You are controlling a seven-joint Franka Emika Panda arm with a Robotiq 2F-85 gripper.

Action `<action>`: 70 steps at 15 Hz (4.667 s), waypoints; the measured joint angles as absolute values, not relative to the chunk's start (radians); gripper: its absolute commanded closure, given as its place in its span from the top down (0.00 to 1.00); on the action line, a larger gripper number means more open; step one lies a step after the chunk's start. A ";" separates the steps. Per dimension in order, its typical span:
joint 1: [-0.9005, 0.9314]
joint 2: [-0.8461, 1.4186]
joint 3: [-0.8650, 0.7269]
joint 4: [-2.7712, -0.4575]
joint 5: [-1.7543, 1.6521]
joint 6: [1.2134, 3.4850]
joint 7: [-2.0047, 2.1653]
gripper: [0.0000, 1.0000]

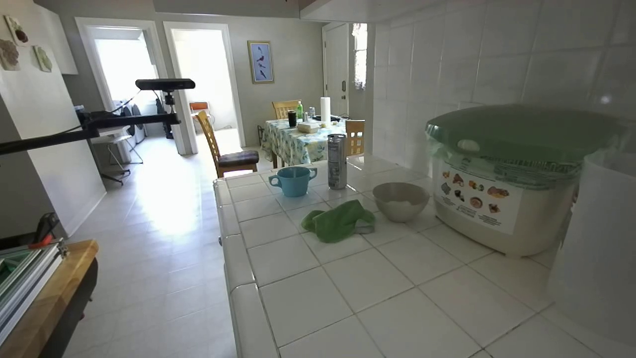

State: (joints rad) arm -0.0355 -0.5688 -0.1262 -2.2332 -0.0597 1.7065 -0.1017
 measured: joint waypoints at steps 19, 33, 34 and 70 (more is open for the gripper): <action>0.021 -0.302 -0.104 -2.204 0.246 2.019 -0.162 1.00; 0.010 -0.182 -0.108 -2.174 0.251 2.069 -0.162 1.00; 0.008 -0.156 -0.112 -2.160 0.262 2.076 -0.166 1.00; -0.043 0.266 0.020 -1.954 0.557 2.007 -0.460 1.00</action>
State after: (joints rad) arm -0.0433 0.2658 0.0200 -1.9541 0.5570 2.0069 -0.4603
